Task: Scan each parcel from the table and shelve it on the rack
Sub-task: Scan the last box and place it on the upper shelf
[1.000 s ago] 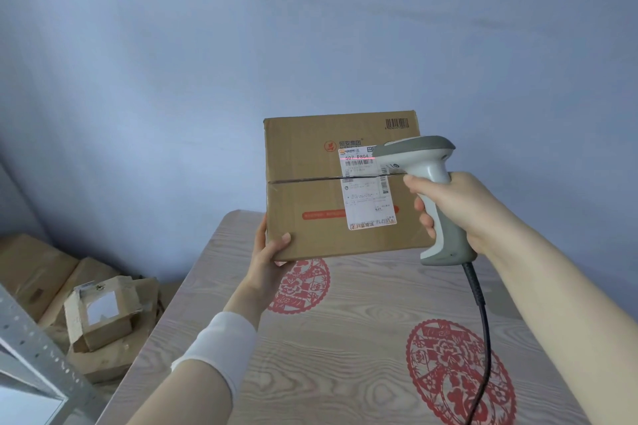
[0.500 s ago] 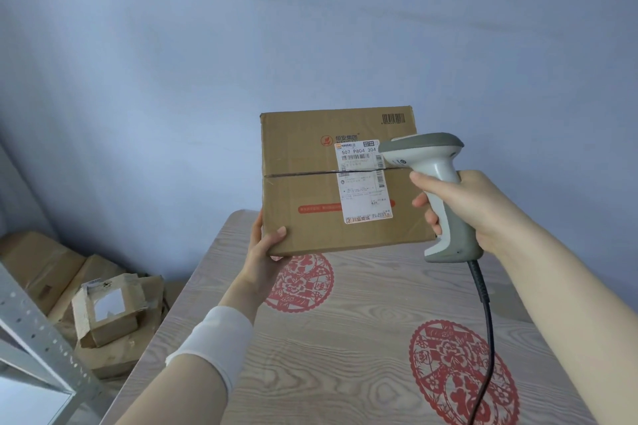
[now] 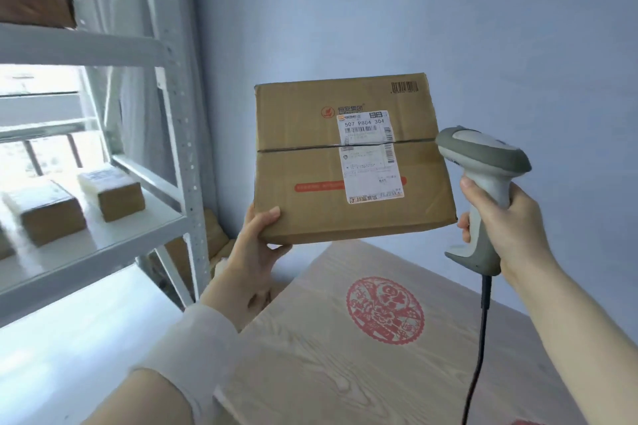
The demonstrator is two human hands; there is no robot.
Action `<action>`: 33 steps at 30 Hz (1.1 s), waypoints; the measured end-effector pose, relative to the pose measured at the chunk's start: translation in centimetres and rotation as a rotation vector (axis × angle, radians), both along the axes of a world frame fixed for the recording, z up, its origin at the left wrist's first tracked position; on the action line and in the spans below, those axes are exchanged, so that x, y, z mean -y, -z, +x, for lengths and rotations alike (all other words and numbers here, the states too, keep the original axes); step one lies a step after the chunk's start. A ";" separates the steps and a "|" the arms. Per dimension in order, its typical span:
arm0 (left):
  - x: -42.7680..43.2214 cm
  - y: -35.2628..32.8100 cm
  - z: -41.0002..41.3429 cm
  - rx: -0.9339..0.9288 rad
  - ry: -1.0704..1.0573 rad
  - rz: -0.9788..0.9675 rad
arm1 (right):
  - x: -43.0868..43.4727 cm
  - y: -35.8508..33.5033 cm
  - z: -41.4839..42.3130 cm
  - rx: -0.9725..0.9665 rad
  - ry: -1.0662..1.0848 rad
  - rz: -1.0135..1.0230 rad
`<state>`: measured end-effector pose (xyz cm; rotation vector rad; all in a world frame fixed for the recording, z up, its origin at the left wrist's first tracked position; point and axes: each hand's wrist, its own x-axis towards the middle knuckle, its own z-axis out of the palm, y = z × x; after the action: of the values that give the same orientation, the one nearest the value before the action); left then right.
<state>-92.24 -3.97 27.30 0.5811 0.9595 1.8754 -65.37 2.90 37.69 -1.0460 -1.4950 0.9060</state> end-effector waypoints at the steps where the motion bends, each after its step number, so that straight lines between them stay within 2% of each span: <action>1: 1.8 -0.8 -0.6 0.002 -0.041 0.000 | 0.6 -0.3 -0.8 -0.016 -0.035 0.016; 5: 9.4 -3.9 -2.9 -0.015 -0.192 0.026 | 3.8 -1.2 -4.7 -0.083 -0.166 0.067; 17: 34.1 -12.2 -9.8 -0.066 -0.693 0.113 | 17.7 -6.9 -20.0 -0.101 -0.587 0.196; 20: 41.9 -14.2 -11.7 -0.095 -0.777 0.129 | 23.0 -9.1 -23.3 -0.125 -0.675 0.252; 24: 51.5 -17.5 -13.2 -0.249 -0.826 0.126 | 30.9 -11.7 -27.3 -0.237 -0.798 0.248; 29: 63.1 -21.2 -15.5 -0.298 -0.951 0.214 | 41.6 -15.6 -32.6 -0.372 -0.971 0.286; 33: 70.1 -24.2 -16.8 -0.370 -1.056 0.208 | 48.0 -19.0 -36.1 -0.425 -1.058 0.337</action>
<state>-109.05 -74.10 51.51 0.6079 1.5017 2.8881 -101.46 -45.11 56.65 0.2692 -1.7146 1.3992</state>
